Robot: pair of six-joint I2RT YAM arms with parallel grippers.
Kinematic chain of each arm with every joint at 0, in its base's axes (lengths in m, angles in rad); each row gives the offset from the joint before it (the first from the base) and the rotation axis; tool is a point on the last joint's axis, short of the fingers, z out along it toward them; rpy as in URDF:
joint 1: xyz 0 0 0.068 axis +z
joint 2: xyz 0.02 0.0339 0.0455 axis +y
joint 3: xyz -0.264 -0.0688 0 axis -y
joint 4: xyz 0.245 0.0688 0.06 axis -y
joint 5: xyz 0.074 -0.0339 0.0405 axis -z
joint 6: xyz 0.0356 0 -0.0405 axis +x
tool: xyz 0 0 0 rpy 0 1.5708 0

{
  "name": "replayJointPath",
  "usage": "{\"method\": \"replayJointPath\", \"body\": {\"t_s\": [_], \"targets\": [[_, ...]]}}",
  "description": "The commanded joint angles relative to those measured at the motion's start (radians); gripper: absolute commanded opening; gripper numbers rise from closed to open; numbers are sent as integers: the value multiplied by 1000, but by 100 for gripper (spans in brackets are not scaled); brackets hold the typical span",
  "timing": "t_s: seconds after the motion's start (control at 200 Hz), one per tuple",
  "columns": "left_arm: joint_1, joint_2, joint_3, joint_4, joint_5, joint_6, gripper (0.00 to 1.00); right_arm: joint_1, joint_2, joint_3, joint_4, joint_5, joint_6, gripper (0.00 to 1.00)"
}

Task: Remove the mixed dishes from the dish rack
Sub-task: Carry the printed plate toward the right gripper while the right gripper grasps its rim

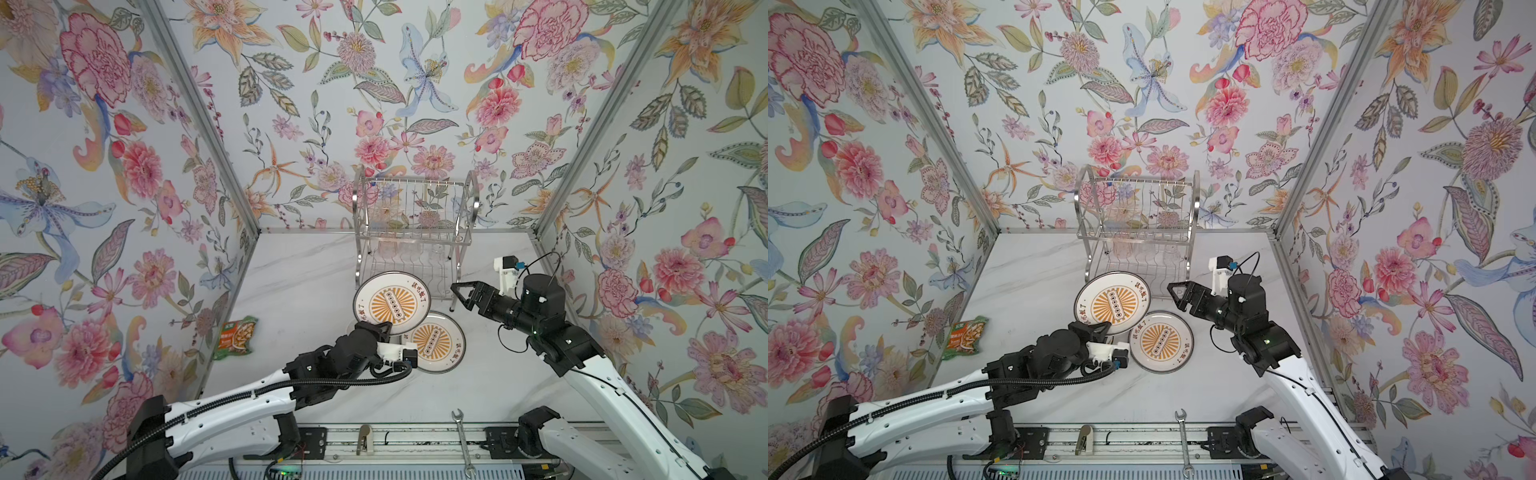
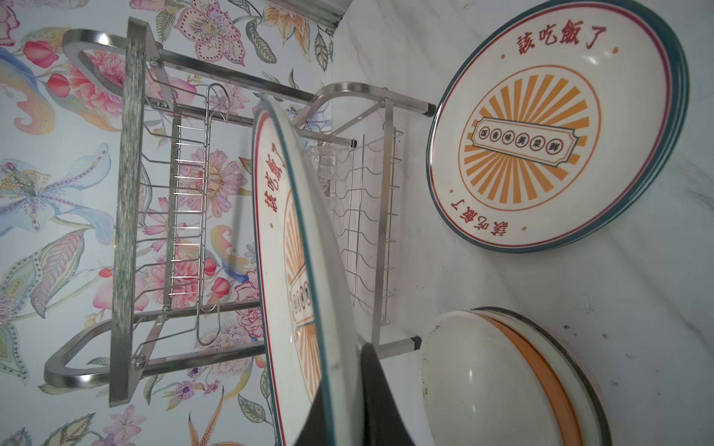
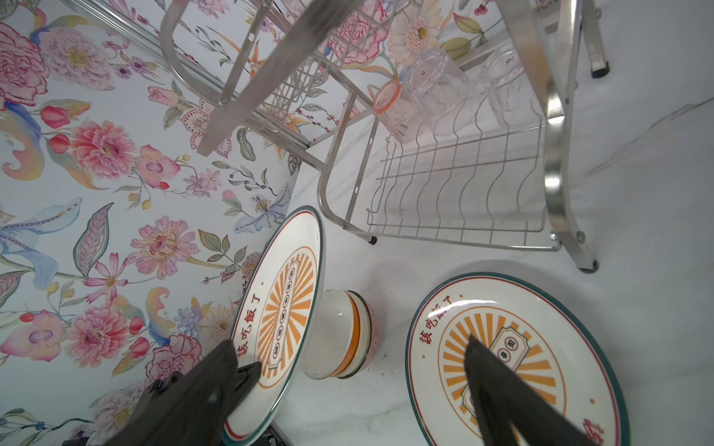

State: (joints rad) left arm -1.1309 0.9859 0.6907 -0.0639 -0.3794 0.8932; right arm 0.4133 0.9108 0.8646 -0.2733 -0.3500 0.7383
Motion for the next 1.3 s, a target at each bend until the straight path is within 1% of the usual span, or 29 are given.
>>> {"method": "replayJointPath", "body": {"t_s": [0.0,0.095,0.24,0.39,0.47,0.52,0.621,0.671,1.026,1.206,1.296], "targets": [[-17,18,-8,171,-45,95,0,20,44,35,-26,-3,1,88],[-23,49,-19,221,-41,130,0,40,85,44,-27,-5,2,83],[-33,84,-41,258,-25,205,0,62,131,49,-20,-5,3,78],[-33,103,-49,297,6,211,0,74,161,46,-15,-9,14,72],[-37,116,-52,337,2,211,0,78,172,38,-8,-12,27,68],[-40,125,-55,359,-2,220,0,78,181,36,-4,-17,35,65],[-46,140,-60,375,-2,232,0,79,200,42,-4,-32,43,51],[-49,142,-65,376,0,239,0,79,212,43,-1,-41,47,47],[-52,152,-74,371,-3,259,0,76,247,53,-23,-55,42,31],[-52,145,-83,371,-10,277,0,70,263,63,-20,-81,44,20],[-53,149,-83,379,-14,279,0,70,266,64,-18,-91,46,13]]}}
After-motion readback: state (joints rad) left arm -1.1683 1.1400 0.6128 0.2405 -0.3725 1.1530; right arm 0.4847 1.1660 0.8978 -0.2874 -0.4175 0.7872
